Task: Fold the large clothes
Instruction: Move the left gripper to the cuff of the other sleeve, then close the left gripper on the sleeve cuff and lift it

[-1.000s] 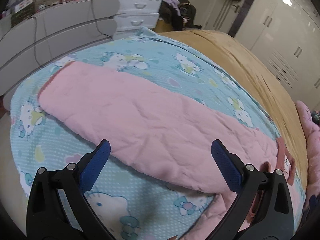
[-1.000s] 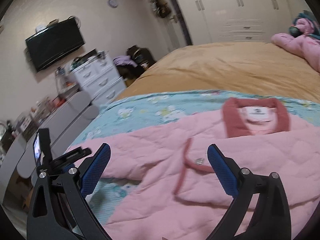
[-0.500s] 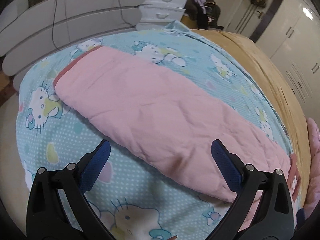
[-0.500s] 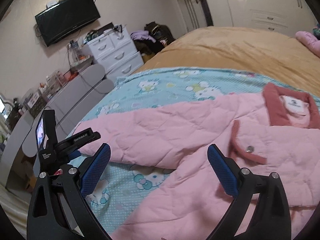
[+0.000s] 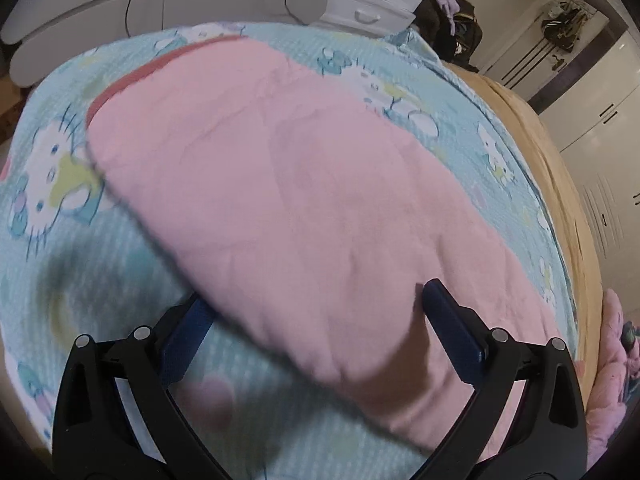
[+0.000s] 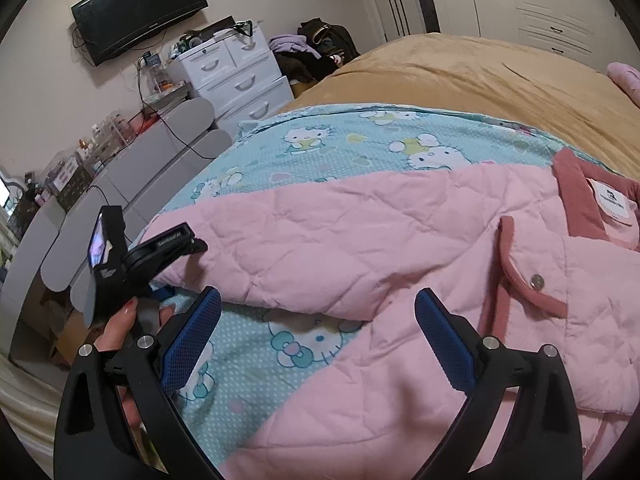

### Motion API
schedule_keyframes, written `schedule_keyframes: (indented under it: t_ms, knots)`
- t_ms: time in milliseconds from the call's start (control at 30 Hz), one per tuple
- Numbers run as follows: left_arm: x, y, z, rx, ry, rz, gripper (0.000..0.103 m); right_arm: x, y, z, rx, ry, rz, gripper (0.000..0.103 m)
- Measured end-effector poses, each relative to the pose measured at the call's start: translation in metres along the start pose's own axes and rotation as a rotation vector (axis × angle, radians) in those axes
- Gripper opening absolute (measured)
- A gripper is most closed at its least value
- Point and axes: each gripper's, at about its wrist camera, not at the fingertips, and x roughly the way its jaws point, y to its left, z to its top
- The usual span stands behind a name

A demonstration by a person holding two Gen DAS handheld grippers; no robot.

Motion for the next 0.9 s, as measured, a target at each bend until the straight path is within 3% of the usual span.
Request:
schedule_keyframes:
  t_ms: [267,333,400,500,733,900]
  knots:
    - [0.008,0.01,0.012,-0.058,-0.08,-0.072,0.094,-0.021,-0.031,-0.009,0.058,-0.029,-0.04,0.097]
    - [0.005,0.009,0.012,-0.051,-0.104,-0.076,0.08,-0.028,-0.04,-0.013,0.068,-0.035,-0.055,0.097]
    - [0.0,0.007,0.014,-0.047,-0.134,-0.077,0.045,-0.035,-0.048,-0.018,0.069,-0.037,-0.076,0.097]
    - [-0.017,0.002,0.015,-0.012,-0.186,-0.114,0.024,-0.05,-0.061,-0.024,0.075,-0.062,-0.115,0.097]
    - [-0.061,-0.014,0.019,0.022,-0.277,-0.241,0.02,-0.087,-0.094,-0.039,0.11,-0.115,-0.185,0.097]
    - [-0.088,-0.025,0.018,0.05,-0.327,-0.293,0.019,-0.105,-0.119,-0.047,0.17,-0.163,-0.196,0.097]
